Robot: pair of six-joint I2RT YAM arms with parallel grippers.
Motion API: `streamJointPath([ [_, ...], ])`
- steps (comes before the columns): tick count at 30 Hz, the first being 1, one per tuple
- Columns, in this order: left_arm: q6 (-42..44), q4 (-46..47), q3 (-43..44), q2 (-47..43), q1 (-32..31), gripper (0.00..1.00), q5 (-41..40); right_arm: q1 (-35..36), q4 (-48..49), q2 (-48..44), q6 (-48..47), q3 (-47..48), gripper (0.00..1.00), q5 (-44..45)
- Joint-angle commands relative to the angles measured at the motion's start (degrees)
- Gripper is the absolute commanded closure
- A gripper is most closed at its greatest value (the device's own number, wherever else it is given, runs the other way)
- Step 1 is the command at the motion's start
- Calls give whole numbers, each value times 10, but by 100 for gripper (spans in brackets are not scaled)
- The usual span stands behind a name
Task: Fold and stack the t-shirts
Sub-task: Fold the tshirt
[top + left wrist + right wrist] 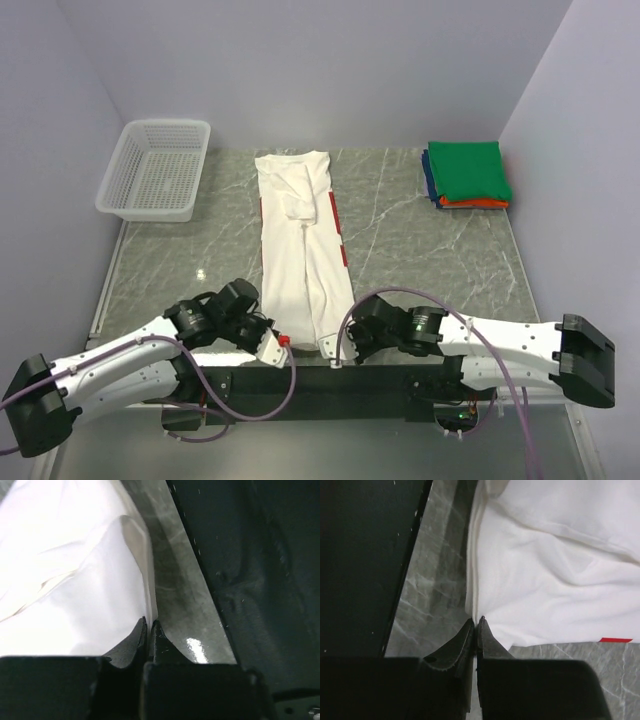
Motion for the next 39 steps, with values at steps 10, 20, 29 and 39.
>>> streamJointPath([
  [10, 15, -22, 88, 31, 177, 99, 74, -132, 12, 64, -91, 111, 100, -16],
  [20, 176, 86, 154, 179, 296, 99, 115, -229, 61, 185, -185, 201, 100, -41],
  [29, 263, 128, 259, 331, 373, 99, 166, -300, 85, 303, -236, 304, 100, -70],
  [39, 291, 193, 336, 470, 414, 99, 185, -351, 96, 454, -251, 446, 100, -82],
])
